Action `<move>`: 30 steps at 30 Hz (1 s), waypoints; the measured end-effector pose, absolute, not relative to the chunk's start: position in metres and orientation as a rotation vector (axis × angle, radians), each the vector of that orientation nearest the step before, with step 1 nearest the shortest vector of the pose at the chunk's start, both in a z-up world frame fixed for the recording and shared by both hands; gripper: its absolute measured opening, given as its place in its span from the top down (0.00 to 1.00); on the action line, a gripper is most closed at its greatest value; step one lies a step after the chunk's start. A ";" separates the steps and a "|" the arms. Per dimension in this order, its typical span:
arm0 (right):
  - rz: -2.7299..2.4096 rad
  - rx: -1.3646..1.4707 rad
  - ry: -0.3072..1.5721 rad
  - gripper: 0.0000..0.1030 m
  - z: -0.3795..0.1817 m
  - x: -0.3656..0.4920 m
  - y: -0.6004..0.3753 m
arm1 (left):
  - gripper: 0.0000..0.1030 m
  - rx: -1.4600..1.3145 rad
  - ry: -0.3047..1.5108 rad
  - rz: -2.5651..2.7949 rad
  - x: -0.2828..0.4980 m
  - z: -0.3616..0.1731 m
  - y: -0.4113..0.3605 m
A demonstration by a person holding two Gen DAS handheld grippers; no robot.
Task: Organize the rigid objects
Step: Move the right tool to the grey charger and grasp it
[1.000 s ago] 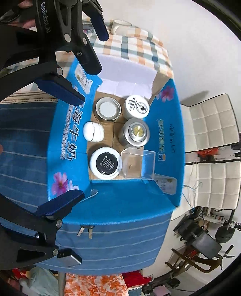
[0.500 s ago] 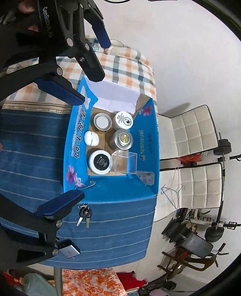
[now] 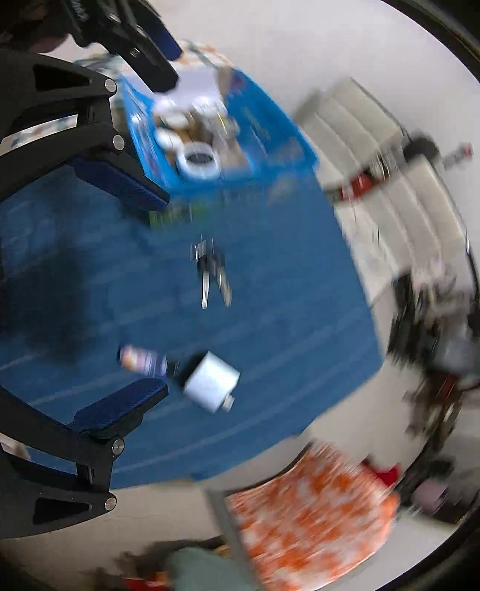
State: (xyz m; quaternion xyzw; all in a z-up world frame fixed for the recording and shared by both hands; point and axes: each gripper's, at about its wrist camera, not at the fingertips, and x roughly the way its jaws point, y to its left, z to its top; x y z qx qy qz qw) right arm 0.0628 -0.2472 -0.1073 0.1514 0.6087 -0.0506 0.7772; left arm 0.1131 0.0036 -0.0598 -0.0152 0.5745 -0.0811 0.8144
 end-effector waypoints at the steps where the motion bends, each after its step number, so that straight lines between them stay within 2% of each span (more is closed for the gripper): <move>1: -0.140 0.350 1.327 0.08 -0.117 0.062 -0.263 | 0.00 -0.020 1.235 -0.189 0.114 -0.065 -0.008; 8: -0.240 0.495 1.391 0.08 -0.197 0.078 -0.341 | 0.00 0.108 1.309 -0.265 0.142 -0.120 -0.094; 16: -0.257 0.581 1.487 0.09 -0.281 0.117 -0.354 | 0.00 0.330 1.337 -0.315 0.168 -0.170 -0.166; 18: -0.255 0.559 1.531 0.24 -0.295 0.122 -0.351 | 0.00 0.343 1.351 -0.303 0.168 -0.182 -0.171; 20: -0.254 0.527 1.526 0.31 -0.297 0.120 -0.349 | 0.00 0.347 1.377 -0.291 0.167 -0.196 -0.173; 24: -0.232 0.489 1.551 0.37 -0.292 0.109 -0.358 | 0.00 0.348 1.417 -0.272 0.162 -0.213 -0.172; 30: -0.228 0.347 1.606 0.39 -0.287 0.054 -0.377 | 0.00 0.292 1.430 -0.302 0.149 -0.214 -0.182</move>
